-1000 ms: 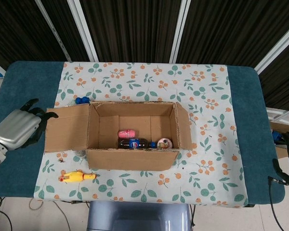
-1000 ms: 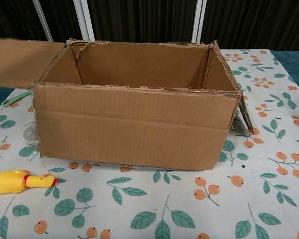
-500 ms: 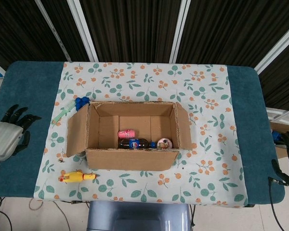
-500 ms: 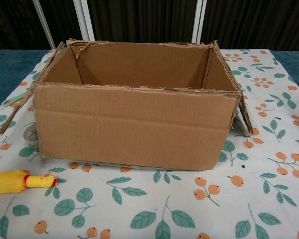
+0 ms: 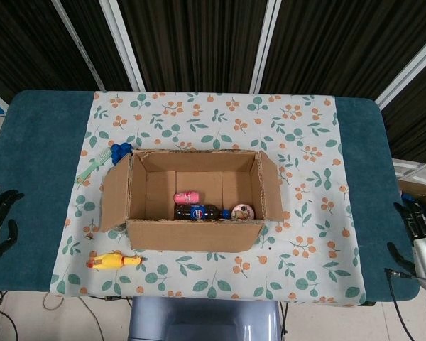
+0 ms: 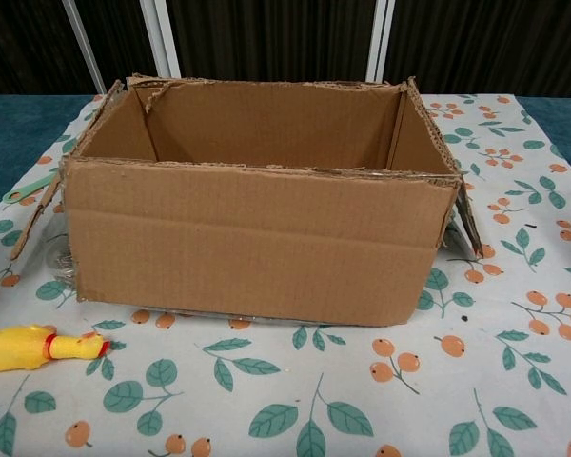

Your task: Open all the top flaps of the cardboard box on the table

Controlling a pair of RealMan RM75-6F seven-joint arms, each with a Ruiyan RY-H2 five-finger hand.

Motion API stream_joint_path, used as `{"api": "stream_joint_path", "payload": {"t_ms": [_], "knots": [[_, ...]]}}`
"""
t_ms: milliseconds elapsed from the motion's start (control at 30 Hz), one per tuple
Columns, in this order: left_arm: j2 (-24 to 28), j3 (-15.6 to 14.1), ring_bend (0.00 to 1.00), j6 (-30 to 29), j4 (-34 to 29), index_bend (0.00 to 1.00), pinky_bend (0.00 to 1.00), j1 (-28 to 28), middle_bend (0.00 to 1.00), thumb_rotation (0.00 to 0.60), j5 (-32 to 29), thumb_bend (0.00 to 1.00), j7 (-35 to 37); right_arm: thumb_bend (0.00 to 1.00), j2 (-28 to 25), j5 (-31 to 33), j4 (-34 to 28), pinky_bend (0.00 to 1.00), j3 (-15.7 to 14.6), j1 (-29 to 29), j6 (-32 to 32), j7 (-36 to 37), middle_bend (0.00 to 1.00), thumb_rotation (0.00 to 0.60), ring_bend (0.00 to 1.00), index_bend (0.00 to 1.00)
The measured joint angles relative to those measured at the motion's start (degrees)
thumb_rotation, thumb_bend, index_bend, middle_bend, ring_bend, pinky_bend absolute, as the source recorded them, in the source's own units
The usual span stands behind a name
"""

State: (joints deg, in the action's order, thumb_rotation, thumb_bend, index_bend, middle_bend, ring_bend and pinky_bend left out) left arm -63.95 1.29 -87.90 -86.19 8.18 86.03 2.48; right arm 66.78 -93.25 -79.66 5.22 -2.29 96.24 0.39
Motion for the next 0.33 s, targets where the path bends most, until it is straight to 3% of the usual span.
{"api": "stream_joint_path", "payload": {"t_ms": [333], "knots": [[1.7, 0.6, 0.0, -0.4, -2.0, 0.12, 0.0, -1.7, 0.1, 0.6, -1.9, 0.66, 1.3, 0.3, -0.9, -2.1, -1.9, 0.19, -2.0, -0.7, -2.3, -2.8, 0.12, 0.6, 0.08, 0.13]]}}
